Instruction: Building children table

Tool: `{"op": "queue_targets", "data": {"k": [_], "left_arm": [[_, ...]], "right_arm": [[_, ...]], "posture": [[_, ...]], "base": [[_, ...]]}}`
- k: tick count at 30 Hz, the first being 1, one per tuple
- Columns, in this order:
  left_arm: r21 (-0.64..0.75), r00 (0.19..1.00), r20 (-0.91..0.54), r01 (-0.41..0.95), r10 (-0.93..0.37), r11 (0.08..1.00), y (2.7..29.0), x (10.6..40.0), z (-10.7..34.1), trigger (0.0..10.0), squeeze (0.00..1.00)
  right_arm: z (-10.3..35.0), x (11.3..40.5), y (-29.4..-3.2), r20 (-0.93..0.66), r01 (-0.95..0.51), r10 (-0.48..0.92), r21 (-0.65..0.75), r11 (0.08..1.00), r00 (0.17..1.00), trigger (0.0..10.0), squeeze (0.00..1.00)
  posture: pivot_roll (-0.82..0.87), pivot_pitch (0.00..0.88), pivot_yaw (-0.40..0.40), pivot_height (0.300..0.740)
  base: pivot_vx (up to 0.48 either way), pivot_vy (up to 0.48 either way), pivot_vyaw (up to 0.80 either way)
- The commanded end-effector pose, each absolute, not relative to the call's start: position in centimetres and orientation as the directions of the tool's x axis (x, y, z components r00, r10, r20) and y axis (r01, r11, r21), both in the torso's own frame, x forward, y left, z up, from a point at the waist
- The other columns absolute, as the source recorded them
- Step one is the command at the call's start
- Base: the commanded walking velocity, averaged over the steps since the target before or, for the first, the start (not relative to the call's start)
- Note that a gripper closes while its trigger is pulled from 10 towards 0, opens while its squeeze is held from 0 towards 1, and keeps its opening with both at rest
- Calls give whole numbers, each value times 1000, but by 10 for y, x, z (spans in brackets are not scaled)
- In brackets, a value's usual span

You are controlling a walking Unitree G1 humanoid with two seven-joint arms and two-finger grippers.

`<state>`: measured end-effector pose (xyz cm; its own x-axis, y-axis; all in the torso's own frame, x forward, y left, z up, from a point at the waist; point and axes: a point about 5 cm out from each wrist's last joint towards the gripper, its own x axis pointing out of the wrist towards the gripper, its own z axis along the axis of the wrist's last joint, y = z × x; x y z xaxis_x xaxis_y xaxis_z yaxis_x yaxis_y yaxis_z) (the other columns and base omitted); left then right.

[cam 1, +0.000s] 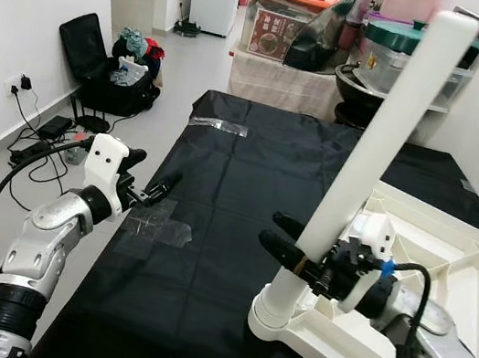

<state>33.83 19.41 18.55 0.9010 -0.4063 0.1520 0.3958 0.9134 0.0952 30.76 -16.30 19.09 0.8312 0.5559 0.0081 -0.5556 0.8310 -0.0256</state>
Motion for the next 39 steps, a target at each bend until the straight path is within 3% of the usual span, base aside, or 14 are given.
{"op": "queue_targets", "data": {"k": [1, 2, 4, 5, 7, 13, 22, 23, 24, 39], "left_arm": [[99, 910, 128, 384, -395, 918, 198, 337, 181, 10000, 0], [100, 911, 126, 381, -392, 919, 198, 337, 180, 10000, 0], [100, 911, 126, 381, -392, 919, 198, 337, 180, 10000, 0], [104, 912, 121, 380, -391, 919, 198, 337, 180, 10000, 0], [106, 913, 117, 380, -391, 919, 197, 338, 179, 10000, 0], [106, 916, 105, 378, -388, 920, 196, 340, 177, 10000, 0], [106, 919, 99, 372, -382, 922, 197, 338, 175, 10000, 0], [107, 920, 99, 370, -380, 923, 197, 339, 175, 10000, 0], [108, 920, 99, 369, -379, 923, 197, 339, 175, 10000, 0], [110, 920, 95, 369, -379, 923, 196, 338, 173, 10000, 0]], "right_arm": [[155, 309, -201, -200, -324, 307, -61, 944, 931, 0, 0], [149, 311, -212, -213, -100, 81, -80, 992, 974, 0, 0], [149, 311, -212, -213, -100, 81, -80, 992, 974, 0, 0], [141, 305, -214, -222, 57, -67, -51, 997, 973, 0, 0], [134, 297, -212, -226, 141, -140, -15, 990, 964, 0, 0], [121, 283, -205, -256, 252, -236, 33, 967, 937, 0, 0], [127, 286, -204, -245, 318, -311, -11, 948, 918, 0, 0], [127, 286, -201, -251, 315, -311, -24, 949, 917, 3686, 0], [126, 286, -199, -253, 307, -305, -31, 951, 918, 10000, 0], [137, 288, -194, -171, 270, -274, -49, 962, 946, 10000, 0]], "posture": [[78, 0, -91, 740], [81, 0, -87, 740], [81, 0, -87, 740], [73, 0, -81, 740], [70, 0, -79, 740], [67, 0, -80, 740], [66, 0, -85, 740], [66, 0, -85, 740], [65, 0, -85, 740], [60, 0, -84, 740]], "base": [[0, 0, 0], [0, 0, 0], [0, 0, 0], [0, 0, 0], [0, 0, 0], [0, 0, 0], [0, 0, 0], [0, 0, 0], [0, 0, 0], [0, 0, 0]]}}
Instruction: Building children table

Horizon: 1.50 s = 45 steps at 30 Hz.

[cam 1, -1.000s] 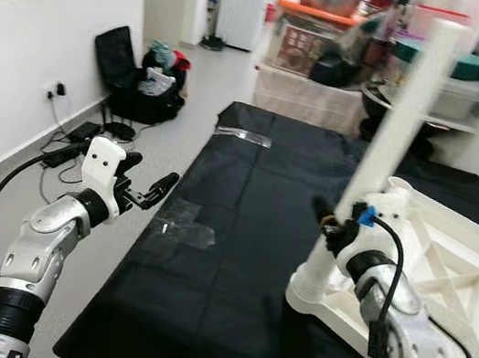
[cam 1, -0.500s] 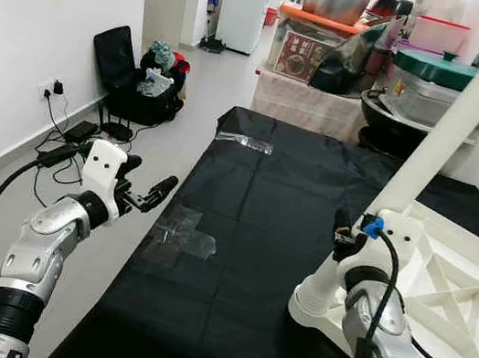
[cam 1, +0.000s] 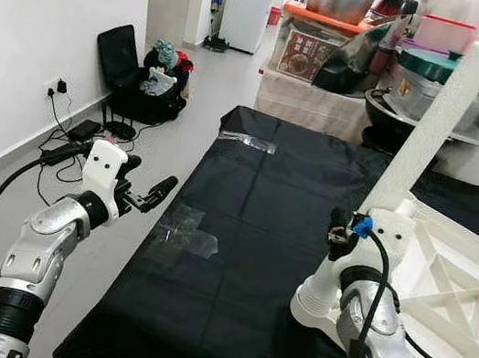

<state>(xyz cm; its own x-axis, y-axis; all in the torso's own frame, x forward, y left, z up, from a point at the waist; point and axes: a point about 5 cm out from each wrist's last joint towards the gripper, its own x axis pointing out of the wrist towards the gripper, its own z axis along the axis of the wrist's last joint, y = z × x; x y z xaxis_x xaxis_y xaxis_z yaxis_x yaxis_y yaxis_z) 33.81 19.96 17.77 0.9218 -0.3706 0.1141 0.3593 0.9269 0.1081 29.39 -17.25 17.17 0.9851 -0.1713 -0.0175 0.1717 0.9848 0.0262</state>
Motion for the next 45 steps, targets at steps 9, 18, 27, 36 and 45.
{"op": "queue_targets", "data": {"k": [9, 18, 27, 36, 45], "left_arm": [[110, 921, 94, 369, -379, 923, 197, 339, 173, 10000, 0], [111, 919, 92, 373, -383, 921, 197, 339, 173, 10000, 0], [110, 910, 86, 396, -406, 912, 195, 339, 173, 10000, 0], [108, 910, 81, 396, -406, 912, 195, 337, 171, 10000, 0], [112, 912, 72, 395, -404, 912, 199, 337, 172, 10000, 0]], "right_arm": [[141, 291, -198, -163, 278, -286, -72, 958, 944, 10000, 0], [152, 300, -196, -86, 194, -193, 2, 981, 977, 10000, 0], [210, 303, -175, 158, -299, 312, -99, 949, 937, 10000, 0], [183, 291, -164, 33, -501, 510, -136, 854, 860, 10000, 0], [173, 300, -192, -28, -635, 635, -75, 769, 772, 10000, 0]], "posture": [[60, 0, -81, 740], [63, 0, -80, 740], [61, 0, -77, 740], [71, 0, -80, 740], [84, 0, -86, 740]], "base": [[0, 0, 0], [0, 0, 0], [0, 0, 0], [0, 0, 0], [0, 0, 0]]}}
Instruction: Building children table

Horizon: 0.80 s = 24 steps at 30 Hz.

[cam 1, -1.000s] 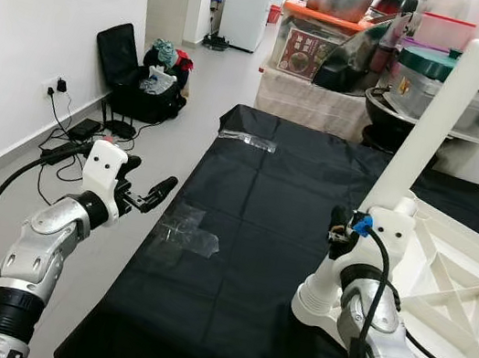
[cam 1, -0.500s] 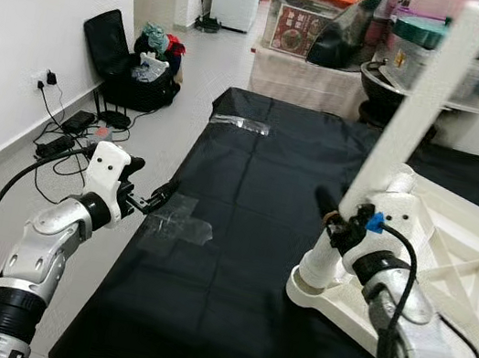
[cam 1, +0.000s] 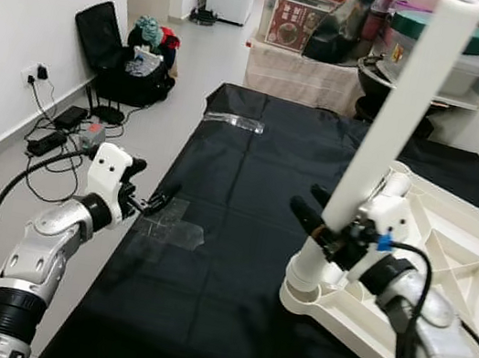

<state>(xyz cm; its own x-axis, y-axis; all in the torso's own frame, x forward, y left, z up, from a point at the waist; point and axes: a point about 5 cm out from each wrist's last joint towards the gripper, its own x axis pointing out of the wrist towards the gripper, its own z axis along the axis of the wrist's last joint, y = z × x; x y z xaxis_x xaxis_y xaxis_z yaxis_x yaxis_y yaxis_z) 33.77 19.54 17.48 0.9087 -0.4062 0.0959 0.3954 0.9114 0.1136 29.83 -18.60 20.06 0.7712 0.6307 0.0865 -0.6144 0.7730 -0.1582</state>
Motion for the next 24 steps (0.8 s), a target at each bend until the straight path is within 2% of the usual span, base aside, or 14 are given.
{"op": "queue_targets", "data": {"k": [1, 6, 11, 16, 24], "left_arm": [[112, 912, 72, 395, -404, 912, 199, 337, 172, 10000, 0], [110, 914, 69, 391, -399, 914, 200, 335, 170, 10000, 0], [110, 915, 68, 389, -398, 915, 201, 335, 171, 10000, 0], [110, 912, 64, 397, -405, 911, 200, 336, 171, 10000, 0], [107, 910, 65, 401, -409, 910, 198, 337, 171, 10000, 0]], "right_arm": [[173, 300, -192, -28, -635, 635, -75, 769, 772, 10000, 0], [168, 307, -204, -45, -605, 603, -76, 793, 796, 10000, 0], [164, 307, -202, -48, -622, 620, -73, 780, 783, 10000, 0], [154, 292, -182, -59, -703, 701, -24, 710, 710, 10000, 0], [144, 280, -174, -85, -750, 747, 2, 662, 659, 10000, 0]], "posture": [[84, 0, -86, 740], [91, 0, -89, 740], [97, 0, -90, 740], [86, 0, -78, 740], [80, 0, -80, 740]], "base": [[0, 0, 0], [0, 0, 0], [0, 0, 0], [0, 0, 0], [0, 0, 0]]}}
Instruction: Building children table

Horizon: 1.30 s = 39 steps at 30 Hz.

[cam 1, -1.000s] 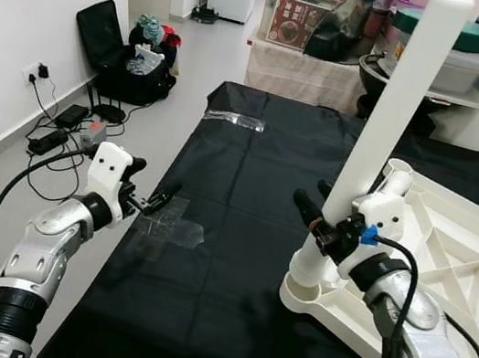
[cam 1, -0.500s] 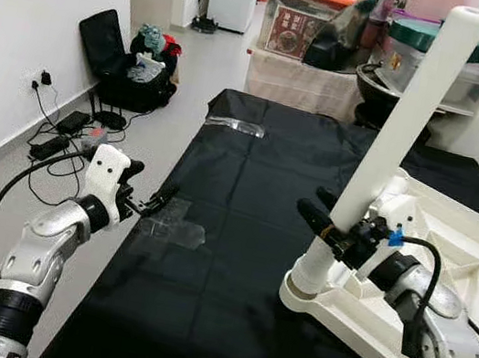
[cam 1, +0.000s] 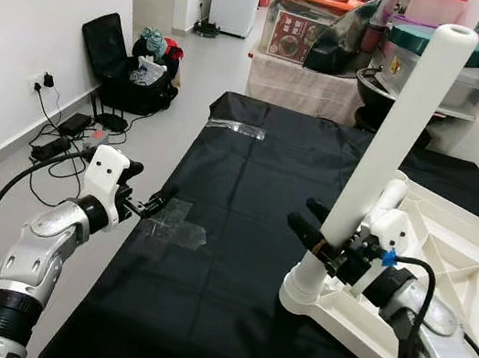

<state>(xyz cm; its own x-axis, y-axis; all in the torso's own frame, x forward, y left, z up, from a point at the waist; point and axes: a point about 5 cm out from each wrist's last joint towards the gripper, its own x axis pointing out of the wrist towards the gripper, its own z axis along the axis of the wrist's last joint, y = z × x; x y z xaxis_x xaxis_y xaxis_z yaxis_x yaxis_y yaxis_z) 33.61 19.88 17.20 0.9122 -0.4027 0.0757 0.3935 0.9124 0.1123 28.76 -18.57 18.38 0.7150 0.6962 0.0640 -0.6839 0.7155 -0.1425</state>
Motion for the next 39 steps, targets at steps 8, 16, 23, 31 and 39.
{"op": "queue_targets", "data": {"k": [8, 16, 23, 31, 39], "left_arm": [[89, 909, 61, 407, -413, 909, 197, 336, 169, 10000, 0], [84, 909, 58, 408, -413, 909, 197, 337, 168, 10000, 0], [88, 911, 55, 403, -409, 911, 197, 336, 167, 10000, 0], [88, 911, 52, 404, -409, 910, 197, 335, 166, 10000, 0], [89, 913, 51, 400, -406, 912, 197, 335, 166, 10000, 0]], "right_arm": [[150, 265, -155, -7, -791, 806, 185, 583, 592, 10000, 0], [161, 256, -138, 51, -830, 847, 234, 505, 530, 10000, 0], [152, 256, -142, -3, -825, 839, 179, 536, 544, 10000, 0], [149, 248, -143, -43, -847, 860, 153, 509, 509, 10000, 0], [135, 299, -178, -271, -190, 181, -4, 982, 945, 10000, 0]], "posture": [[77, 0, -81, 740], [77, 0, -84, 740], [79, 0, -85, 740], [74, 0, -85, 740], [67, 0, -85, 740]], "base": [[0, 0, 0], [0, 0, 0], [0, 0, 0], [0, 0, 0], [0, 0, 0]]}}
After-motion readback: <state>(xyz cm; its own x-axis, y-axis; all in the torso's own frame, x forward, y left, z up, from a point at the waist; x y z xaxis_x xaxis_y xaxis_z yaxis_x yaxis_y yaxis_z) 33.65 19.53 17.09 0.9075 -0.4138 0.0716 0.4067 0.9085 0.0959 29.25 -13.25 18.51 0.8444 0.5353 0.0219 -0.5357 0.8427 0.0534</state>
